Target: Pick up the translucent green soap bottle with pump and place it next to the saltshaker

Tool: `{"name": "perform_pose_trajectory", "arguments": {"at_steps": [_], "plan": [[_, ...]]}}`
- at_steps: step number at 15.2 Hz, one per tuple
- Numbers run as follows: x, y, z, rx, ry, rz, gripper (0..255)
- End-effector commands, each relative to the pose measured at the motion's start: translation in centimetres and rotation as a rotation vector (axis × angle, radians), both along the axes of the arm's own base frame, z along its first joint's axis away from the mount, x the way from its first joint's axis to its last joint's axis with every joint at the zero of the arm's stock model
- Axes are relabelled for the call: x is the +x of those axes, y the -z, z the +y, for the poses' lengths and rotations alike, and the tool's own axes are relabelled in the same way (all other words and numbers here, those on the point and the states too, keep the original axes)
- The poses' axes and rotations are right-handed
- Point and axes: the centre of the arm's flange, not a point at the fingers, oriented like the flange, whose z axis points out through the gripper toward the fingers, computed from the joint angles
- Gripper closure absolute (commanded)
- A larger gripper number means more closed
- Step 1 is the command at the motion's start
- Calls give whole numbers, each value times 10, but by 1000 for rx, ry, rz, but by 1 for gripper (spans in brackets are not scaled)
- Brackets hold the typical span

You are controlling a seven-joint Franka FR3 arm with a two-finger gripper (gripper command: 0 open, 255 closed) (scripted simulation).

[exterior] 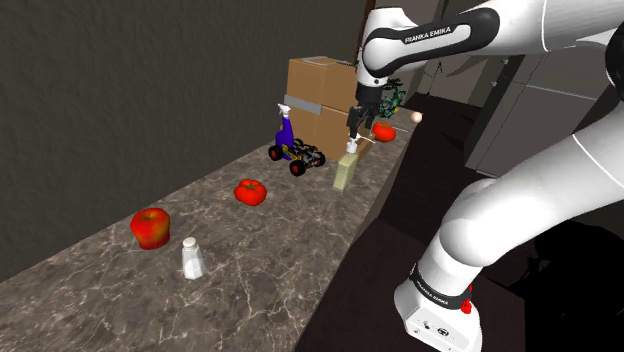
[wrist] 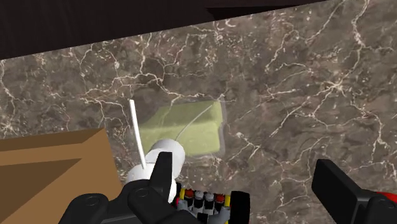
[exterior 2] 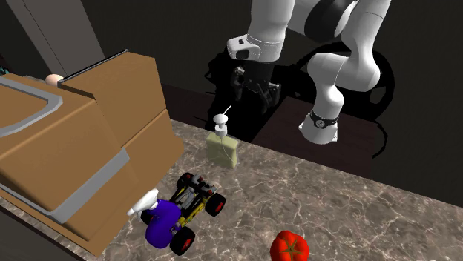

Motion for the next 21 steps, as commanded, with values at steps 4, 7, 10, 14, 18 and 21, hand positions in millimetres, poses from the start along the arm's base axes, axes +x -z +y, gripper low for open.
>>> {"name": "perform_pose_trajectory", "arguments": {"at_steps": [4,7,10,14,18,21], "plan": [[21,25,-54,-1,13,-45,0],[31,35,-76,-1,18,-63,0],[32,50,-78,-1,18,-63,0],[33,74,-81,-1,18,-63,0],[33,74,-81,-1,18,-63,0],[33,74,-81,-1,18,-63,0]]}}
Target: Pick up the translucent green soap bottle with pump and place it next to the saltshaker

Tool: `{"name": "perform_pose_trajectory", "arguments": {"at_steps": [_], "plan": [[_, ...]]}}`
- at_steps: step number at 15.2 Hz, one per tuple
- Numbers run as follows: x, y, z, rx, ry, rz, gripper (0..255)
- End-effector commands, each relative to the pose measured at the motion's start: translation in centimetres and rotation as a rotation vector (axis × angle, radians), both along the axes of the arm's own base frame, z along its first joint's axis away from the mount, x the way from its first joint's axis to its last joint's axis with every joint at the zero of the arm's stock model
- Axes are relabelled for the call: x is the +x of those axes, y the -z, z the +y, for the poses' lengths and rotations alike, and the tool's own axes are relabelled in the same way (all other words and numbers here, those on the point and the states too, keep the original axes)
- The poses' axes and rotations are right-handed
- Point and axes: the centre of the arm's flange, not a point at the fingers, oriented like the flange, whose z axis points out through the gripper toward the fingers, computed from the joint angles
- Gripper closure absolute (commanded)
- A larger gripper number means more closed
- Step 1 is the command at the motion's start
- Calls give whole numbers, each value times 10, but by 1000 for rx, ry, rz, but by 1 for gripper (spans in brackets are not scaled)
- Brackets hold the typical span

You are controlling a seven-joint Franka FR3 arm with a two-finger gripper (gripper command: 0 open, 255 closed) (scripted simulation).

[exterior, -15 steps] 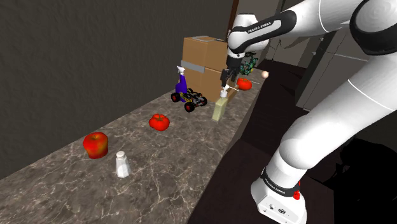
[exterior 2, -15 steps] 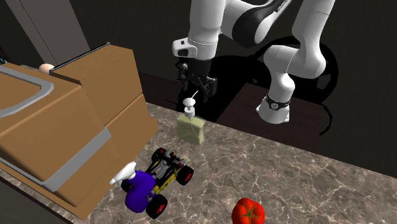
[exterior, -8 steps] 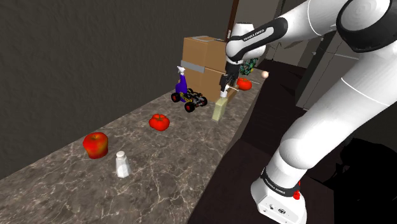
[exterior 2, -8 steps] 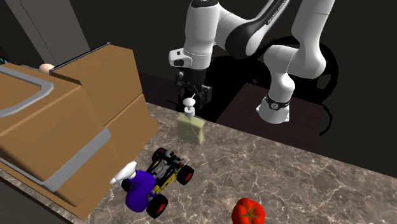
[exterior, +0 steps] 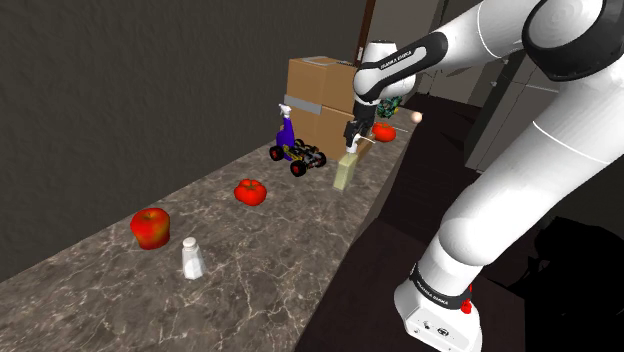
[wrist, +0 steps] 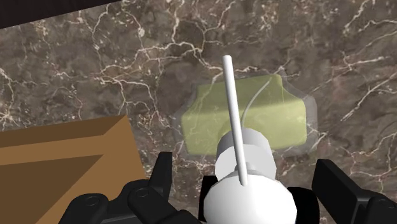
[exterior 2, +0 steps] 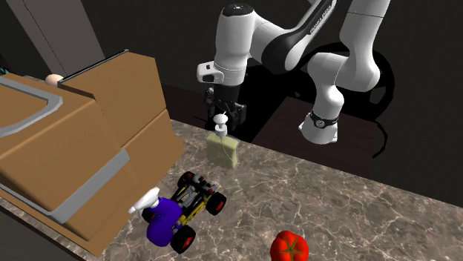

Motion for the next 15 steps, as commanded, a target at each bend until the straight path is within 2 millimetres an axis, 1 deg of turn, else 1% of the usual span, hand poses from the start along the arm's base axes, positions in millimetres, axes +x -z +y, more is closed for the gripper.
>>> {"name": "perform_pose_trajectory", "arguments": {"at_steps": [1,2,11,15], "plan": [[0,0,0,0,0,0,0],[0,0,0,0,0,0,255],[0,0,0,0,0,0,255],[0,-21,0,0,0,0,255]]}}
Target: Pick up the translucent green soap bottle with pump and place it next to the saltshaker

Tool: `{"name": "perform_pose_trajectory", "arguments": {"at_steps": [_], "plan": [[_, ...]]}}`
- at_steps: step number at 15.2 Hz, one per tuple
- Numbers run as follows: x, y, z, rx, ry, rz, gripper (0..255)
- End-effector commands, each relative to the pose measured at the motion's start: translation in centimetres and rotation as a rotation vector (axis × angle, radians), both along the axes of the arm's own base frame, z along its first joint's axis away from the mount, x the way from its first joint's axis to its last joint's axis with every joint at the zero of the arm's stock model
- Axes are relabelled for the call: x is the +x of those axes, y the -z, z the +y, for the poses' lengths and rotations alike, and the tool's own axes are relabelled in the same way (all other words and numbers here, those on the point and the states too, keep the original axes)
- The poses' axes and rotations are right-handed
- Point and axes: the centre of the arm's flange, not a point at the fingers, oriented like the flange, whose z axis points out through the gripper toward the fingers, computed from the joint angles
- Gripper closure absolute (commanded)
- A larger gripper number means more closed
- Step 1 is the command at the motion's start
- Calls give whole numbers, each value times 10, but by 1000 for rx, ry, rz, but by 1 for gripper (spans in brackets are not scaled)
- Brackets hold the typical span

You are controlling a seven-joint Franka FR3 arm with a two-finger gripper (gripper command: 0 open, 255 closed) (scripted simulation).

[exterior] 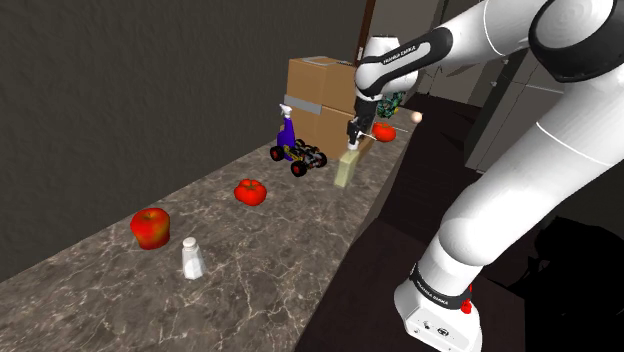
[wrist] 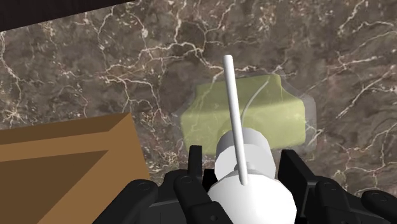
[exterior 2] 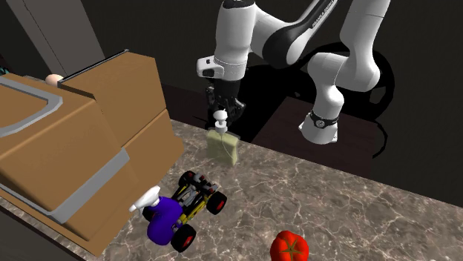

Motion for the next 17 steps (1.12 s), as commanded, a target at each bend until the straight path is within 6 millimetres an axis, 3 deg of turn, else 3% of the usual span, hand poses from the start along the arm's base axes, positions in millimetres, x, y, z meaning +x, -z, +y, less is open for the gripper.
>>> {"name": "perform_pose_trajectory", "arguments": {"at_steps": [1,17], "plan": [[2,-12,0,0,0,0,255],[2,-96,0,0,0,0,255]]}}
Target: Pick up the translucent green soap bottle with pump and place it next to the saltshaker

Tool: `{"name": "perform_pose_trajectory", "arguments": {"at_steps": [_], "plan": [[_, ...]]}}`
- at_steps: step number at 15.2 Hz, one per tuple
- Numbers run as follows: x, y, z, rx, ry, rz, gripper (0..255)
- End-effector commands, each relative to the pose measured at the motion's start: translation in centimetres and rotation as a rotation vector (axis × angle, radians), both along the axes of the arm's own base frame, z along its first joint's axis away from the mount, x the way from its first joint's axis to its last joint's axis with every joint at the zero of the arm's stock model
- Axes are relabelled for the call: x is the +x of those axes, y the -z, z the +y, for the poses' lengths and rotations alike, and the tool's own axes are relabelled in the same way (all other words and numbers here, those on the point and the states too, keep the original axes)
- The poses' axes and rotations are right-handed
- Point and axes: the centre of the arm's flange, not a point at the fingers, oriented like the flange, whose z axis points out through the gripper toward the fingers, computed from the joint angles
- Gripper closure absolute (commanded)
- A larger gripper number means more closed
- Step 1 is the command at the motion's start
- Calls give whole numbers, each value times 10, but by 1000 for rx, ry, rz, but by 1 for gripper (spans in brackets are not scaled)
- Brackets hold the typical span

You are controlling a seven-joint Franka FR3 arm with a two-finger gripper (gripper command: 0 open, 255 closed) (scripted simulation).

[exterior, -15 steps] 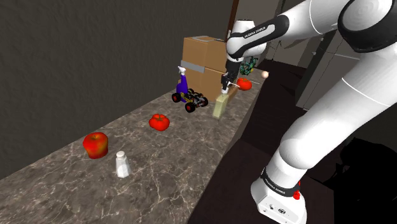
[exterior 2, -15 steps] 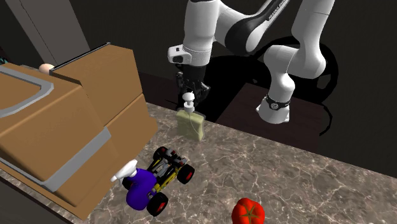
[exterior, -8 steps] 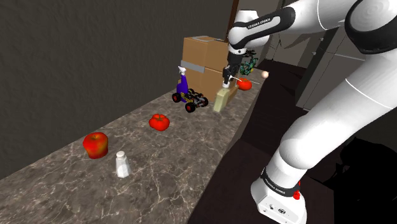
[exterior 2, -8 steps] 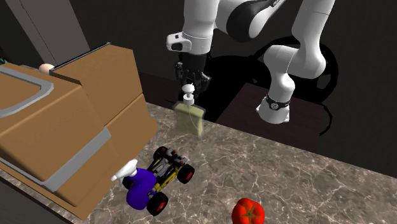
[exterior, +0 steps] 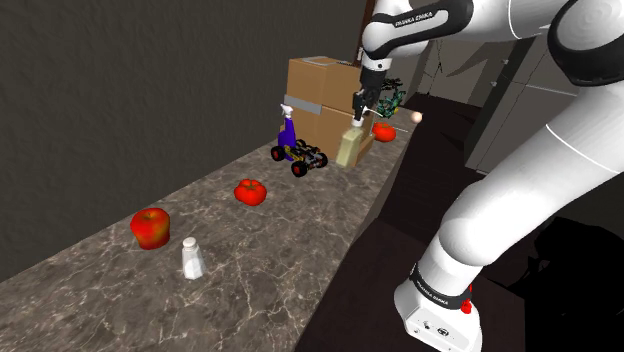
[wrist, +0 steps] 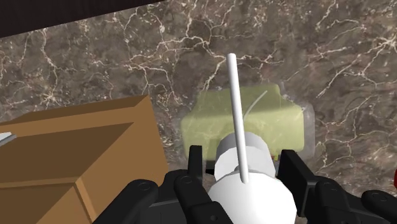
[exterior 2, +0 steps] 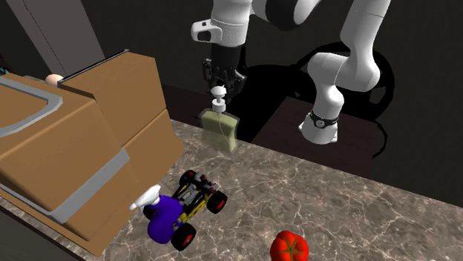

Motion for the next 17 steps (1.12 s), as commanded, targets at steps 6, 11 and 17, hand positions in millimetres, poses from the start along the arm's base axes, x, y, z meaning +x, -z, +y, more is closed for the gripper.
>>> {"name": "perform_pose_trajectory", "arguments": {"at_steps": [6,11,17], "plan": [[-1,-37,0,0,0,0,255],[-1,-63,0,0,0,0,255],[-1,-95,0,0,0,0,255]]}}
